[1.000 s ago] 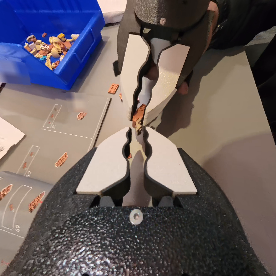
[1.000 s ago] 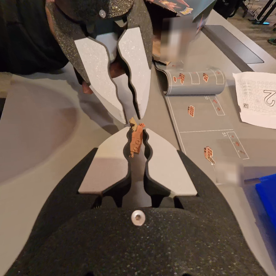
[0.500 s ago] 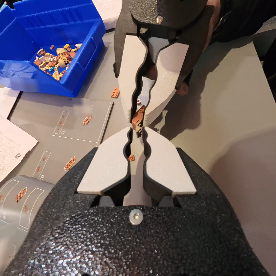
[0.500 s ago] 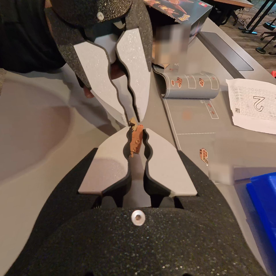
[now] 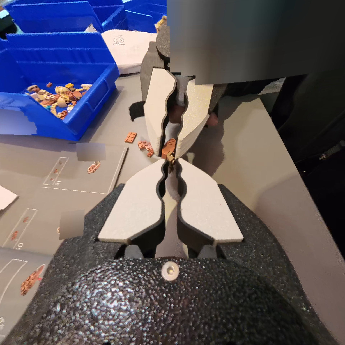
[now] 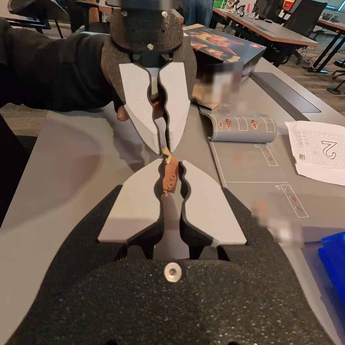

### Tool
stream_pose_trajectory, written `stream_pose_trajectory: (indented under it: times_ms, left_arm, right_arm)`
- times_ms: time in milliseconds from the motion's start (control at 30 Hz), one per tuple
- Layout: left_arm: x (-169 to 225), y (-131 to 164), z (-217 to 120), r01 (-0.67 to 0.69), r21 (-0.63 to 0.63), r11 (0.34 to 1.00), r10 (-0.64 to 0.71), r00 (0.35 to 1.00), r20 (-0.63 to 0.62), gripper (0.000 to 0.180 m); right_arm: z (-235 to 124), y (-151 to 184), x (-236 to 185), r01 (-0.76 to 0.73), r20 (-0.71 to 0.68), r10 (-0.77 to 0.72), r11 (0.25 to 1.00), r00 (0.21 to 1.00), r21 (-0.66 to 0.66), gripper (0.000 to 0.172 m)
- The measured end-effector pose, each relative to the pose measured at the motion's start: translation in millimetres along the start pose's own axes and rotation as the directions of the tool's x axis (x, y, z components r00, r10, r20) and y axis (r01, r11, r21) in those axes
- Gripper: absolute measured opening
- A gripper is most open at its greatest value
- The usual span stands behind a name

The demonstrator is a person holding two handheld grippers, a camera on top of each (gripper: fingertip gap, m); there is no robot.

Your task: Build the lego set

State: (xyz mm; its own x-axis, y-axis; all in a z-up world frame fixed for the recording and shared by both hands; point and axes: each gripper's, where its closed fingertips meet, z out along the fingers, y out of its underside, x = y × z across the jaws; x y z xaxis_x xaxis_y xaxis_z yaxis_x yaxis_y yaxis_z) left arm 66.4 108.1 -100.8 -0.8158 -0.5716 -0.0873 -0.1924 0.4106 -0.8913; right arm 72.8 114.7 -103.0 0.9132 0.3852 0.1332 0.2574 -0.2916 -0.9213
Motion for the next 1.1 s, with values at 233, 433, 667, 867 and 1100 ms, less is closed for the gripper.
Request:
stream_pose_trajectory:
  times_ms: [233,433,667,867,1100]
  left_arm:
    - [-6,2,1,-0.071,-0.047,0.996,0.074,0.994,0.078,0.006]
    - [-5,0,1,-0.053,-0.030,0.998,0.055,0.996,0.072,0.007]
    - [-6,1,0,-0.004,-0.009,1.000,0.005,0.999,0.050,0.020]
    - [-12,-9,-1,0.199,0.123,0.972,-0.199,0.980,-0.016,0.026]
    - [-19,-33,2,0.488,0.352,0.799,-0.453,0.873,-0.182,0.022]
  right_arm:
    - [1,2,4,-0.033,-0.026,0.033,0.999,0.999,-0.005,0.014]
    - [1,1,3,-0.062,-0.007,0.062,0.998,0.998,0.006,0.014]
    - [-2,-7,2,-0.142,0.051,0.138,0.987,0.989,0.072,0.014]
    - [-19,-30,20,-0.484,0.226,0.432,0.824,0.873,0.296,0.014]
    - [-22,-41,30,-0.672,0.368,0.562,0.611,0.740,0.418,0.014]
